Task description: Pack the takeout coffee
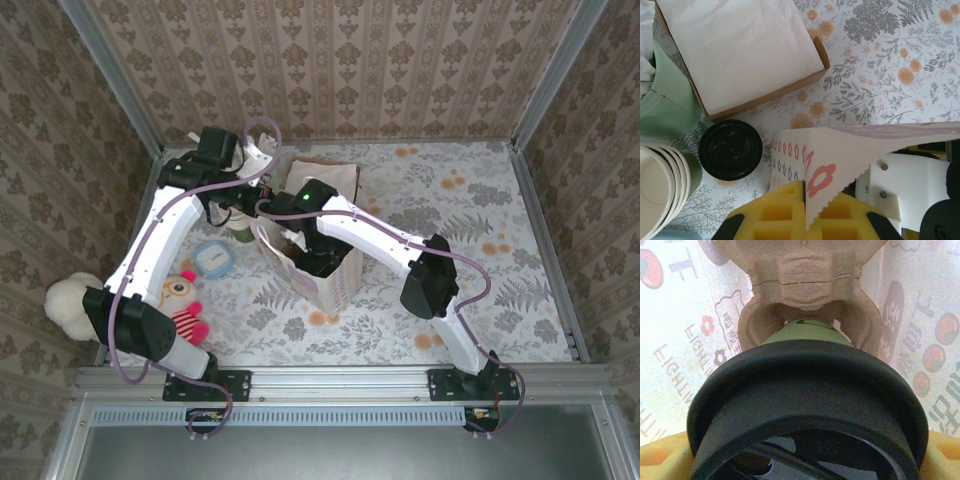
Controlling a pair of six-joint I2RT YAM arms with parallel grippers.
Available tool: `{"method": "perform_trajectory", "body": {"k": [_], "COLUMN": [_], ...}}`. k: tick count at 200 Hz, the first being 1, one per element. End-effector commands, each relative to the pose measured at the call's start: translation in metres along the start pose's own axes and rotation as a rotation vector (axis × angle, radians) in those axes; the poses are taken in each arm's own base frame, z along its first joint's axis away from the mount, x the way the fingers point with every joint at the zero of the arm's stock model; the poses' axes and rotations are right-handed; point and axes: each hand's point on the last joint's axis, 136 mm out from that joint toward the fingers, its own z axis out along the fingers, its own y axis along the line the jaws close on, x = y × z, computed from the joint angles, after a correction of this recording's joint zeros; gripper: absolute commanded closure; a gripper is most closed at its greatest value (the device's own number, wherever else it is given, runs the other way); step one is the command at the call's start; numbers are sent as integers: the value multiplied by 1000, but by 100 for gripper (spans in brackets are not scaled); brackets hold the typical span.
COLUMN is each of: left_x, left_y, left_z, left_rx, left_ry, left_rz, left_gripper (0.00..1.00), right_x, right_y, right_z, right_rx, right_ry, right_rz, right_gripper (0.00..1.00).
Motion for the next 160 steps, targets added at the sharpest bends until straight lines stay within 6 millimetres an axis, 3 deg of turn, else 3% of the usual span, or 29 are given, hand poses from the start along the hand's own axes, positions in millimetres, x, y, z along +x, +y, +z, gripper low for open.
{"method": "perform_trajectory", "body": {"k": [1,16,71,124,160], "left_x": [4,2,3,-5,2], "left_y": [-23,-24,-24,-24,-21], "left_z": [5,0,-13,-32,-30], "left_rx": [90,95,82,141,132], "left_ry": [25,15,-13,-91,-68], "left_rz": [37,32,52,21,28], "left_gripper": [95,88,76,78,77], "right_x": [10,10,9,7,5], "right_y": [0,1,4,2,0], "right_z": [8,9,4,5,1], "right_rx": [5,2,-21,-23,-31], "right_ry": [56,57,33,28,7], "right_rz": [-11,-12,-10,-4,6], "right_gripper": [46,46,46,46,46]}}
